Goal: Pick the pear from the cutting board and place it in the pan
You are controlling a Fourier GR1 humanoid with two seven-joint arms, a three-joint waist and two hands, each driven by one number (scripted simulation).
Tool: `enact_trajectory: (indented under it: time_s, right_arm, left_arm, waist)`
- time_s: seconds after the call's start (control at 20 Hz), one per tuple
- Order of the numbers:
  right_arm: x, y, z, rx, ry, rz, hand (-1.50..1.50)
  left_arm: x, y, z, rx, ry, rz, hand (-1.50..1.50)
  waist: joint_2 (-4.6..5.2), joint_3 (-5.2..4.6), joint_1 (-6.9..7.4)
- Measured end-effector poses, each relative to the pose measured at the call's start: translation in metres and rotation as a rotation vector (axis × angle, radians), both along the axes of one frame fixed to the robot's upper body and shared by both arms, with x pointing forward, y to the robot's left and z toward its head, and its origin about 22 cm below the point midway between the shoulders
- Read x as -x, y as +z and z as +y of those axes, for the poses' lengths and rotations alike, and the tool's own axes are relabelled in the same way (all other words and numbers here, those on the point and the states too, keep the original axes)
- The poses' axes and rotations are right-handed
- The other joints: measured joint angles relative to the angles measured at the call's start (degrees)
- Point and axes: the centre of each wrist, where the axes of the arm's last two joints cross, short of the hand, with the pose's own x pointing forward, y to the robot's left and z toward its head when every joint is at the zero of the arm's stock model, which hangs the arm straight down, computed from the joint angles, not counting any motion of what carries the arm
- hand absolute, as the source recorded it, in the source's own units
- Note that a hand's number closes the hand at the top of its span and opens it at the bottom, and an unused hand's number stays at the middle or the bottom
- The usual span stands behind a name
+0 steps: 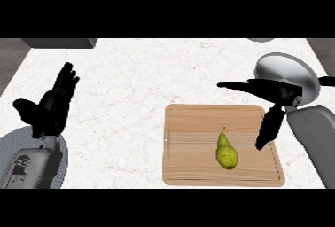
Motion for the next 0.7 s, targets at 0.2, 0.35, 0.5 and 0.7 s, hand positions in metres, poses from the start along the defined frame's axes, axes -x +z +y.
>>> enact_trajectory:
  time_s: [0.2, 0.35, 0.5, 0.7]
  right_arm:
    - [0.001, -0.009, 0.006, 0.009, 0.043, 0.033, -1.5]
    - [0.002, -0.019, 0.007, 0.023, 0.074, 0.043, -1.5]
    - [0.006, -0.023, 0.012, 0.042, 0.093, 0.043, -1.5]
    - [0.012, -0.035, 0.02, 0.084, 0.113, 0.043, -1.5]
  left_arm:
    - [0.001, -0.003, -0.002, 0.0, -0.003, -0.001, 0.0]
    - [0.003, -0.001, 0.002, -0.002, -0.008, -0.001, 0.0]
    - [0.004, 0.001, -0.001, -0.004, -0.004, -0.005, 0.0]
    - [0.001, 0.001, -0.002, -0.004, -0.004, -0.004, 0.0]
  waist:
    - [-0.01, 0.0, -0.03]
    - [0.0, 0.01, 0.04]
    - [-0.03, 0.01, -0.04]
    - [-0.03, 0.0, -0.08]
